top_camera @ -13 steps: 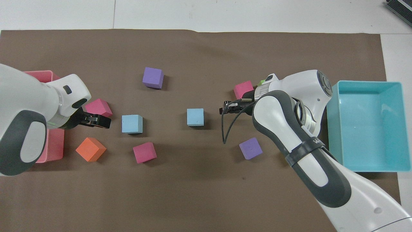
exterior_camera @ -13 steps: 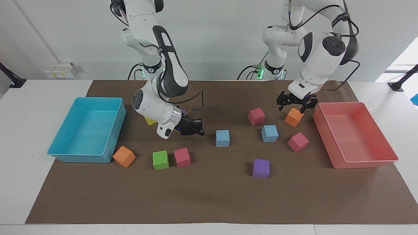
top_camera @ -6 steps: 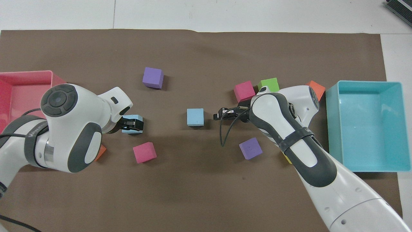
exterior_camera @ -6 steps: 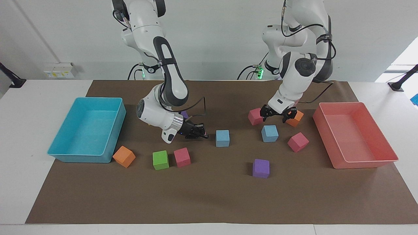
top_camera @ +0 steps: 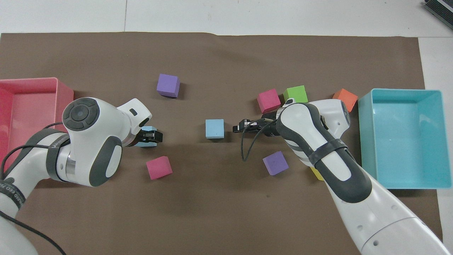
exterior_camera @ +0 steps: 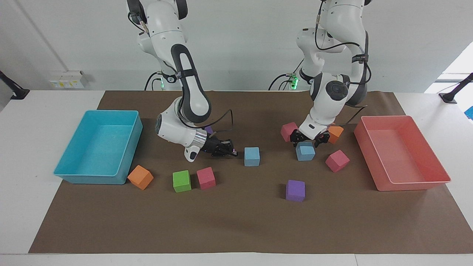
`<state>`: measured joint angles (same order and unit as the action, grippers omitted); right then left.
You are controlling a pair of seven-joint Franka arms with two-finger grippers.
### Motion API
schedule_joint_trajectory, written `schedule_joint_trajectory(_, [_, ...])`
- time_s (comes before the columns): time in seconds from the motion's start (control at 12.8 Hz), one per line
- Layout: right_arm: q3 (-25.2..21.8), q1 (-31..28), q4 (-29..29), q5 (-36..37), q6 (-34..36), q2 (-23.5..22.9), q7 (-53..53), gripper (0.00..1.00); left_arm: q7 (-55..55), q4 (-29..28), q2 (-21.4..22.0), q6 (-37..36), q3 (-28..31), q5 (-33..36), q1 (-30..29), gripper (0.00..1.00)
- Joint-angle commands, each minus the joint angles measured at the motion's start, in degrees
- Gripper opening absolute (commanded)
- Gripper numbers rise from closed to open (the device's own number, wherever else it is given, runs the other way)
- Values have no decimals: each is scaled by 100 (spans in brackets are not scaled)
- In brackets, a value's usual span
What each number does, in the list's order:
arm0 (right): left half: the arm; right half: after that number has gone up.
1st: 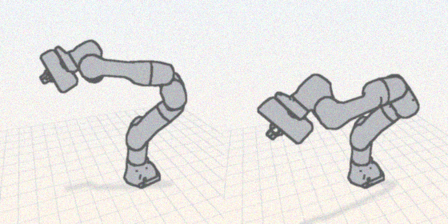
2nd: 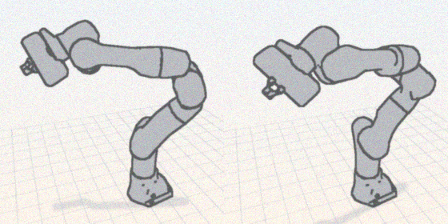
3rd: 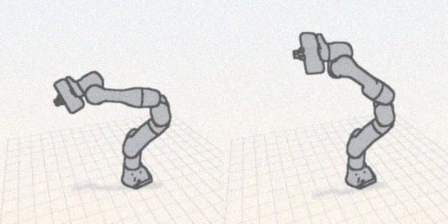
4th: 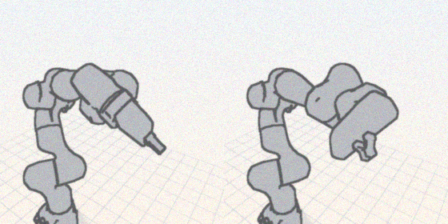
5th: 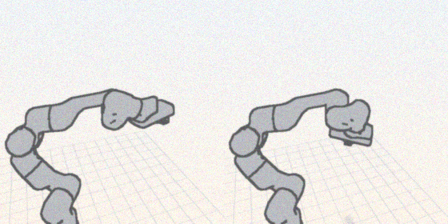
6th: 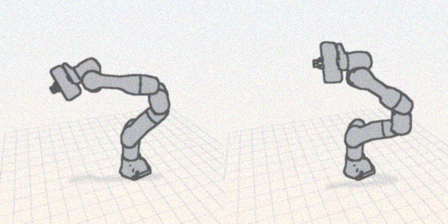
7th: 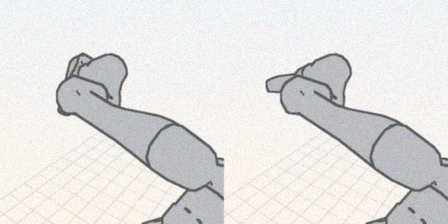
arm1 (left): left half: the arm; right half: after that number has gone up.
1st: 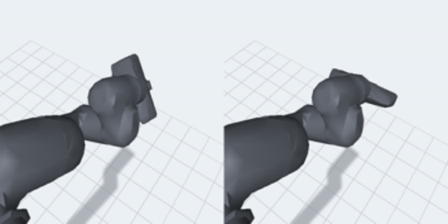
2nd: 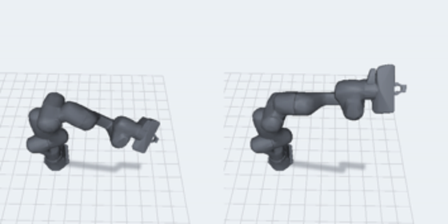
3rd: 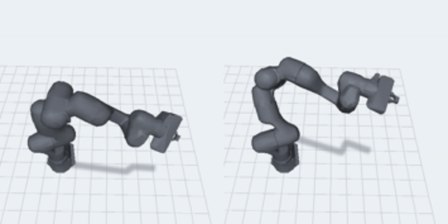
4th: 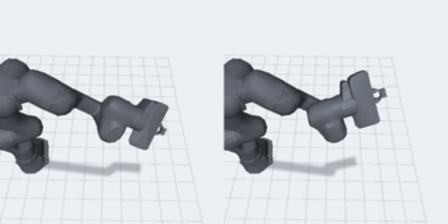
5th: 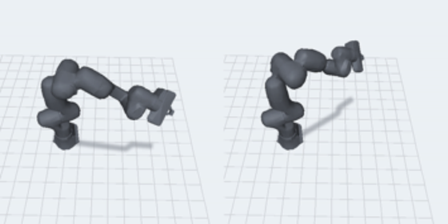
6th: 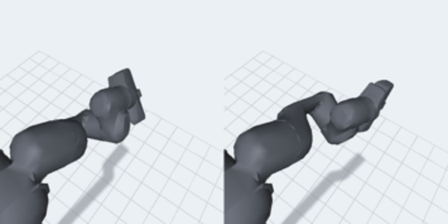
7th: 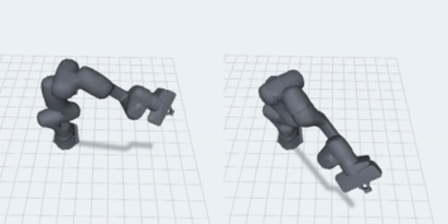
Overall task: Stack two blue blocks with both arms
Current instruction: 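Grasp the second light-blue cube with the left gripper and lift it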
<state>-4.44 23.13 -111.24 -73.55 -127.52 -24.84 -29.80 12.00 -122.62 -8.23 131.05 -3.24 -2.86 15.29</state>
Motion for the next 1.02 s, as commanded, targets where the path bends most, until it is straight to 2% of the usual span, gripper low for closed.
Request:
schedule_joint_trajectory(0.0, [22, 16, -91, -370, -159, -3, -271, 0, 127, -130, -126, 307, 87, 57, 141, 100])
schedule_joint_trajectory(0.39, [22, 25, -117, -397, -255, -3, -298, 0, 127, -148, -135, 360, 87, 57, 88, 100])
schedule_joint_trajectory(0.94, [22, 69, -126, -414, -300, -3, -289, 0, 66, -148, -144, 483, 96, 66, 44, 94])
